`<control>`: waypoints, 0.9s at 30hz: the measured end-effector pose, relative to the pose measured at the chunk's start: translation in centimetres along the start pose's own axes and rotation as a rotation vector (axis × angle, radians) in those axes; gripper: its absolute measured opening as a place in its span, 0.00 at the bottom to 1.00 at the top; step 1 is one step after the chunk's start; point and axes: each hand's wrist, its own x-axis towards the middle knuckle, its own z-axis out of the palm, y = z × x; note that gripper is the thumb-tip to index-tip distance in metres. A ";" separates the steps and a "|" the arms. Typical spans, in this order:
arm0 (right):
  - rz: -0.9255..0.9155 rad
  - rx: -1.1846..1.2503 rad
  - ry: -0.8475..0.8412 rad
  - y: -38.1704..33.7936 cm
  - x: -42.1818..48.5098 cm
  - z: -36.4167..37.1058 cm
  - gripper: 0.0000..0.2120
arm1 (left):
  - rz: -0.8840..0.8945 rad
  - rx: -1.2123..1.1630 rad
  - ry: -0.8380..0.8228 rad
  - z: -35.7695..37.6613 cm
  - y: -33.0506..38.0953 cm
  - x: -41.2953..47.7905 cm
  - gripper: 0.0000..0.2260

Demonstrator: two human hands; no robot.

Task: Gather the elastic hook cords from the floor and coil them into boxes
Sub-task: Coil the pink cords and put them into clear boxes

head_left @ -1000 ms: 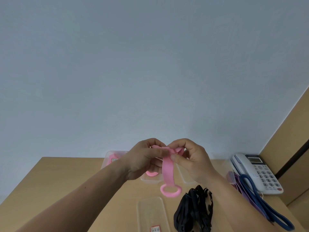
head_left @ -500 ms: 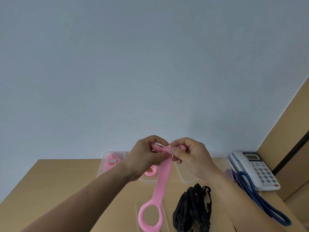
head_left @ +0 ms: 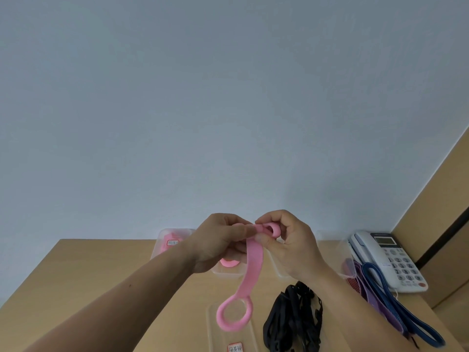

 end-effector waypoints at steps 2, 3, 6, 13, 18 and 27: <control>-0.005 -0.013 0.005 -0.1 0.1 0.0 0.16 | 0.015 -0.016 0.012 -0.2 -0.1 0.1 0.12; -0.001 -0.015 0.002 -0.1 0.1 0.1 0.15 | 0.025 -0.021 0.013 -0.2 -0.2 0.1 0.12; 0.041 0.003 -0.002 -0.2 0.1 0.1 0.14 | 0.054 -0.040 0.041 -0.3 -0.5 -0.1 0.11; 0.155 0.158 -0.048 -0.3 -0.1 -0.4 0.04 | 0.193 0.029 0.129 -0.3 -0.8 0.2 0.09; 0.169 0.053 -0.070 -0.4 -0.1 -0.8 0.06 | 0.218 0.082 0.122 0.0 -1.2 0.4 0.11; 0.124 0.079 0.035 -0.3 -0.4 -1.3 0.09 | 0.102 0.102 0.051 0.5 -0.5 0.2 0.12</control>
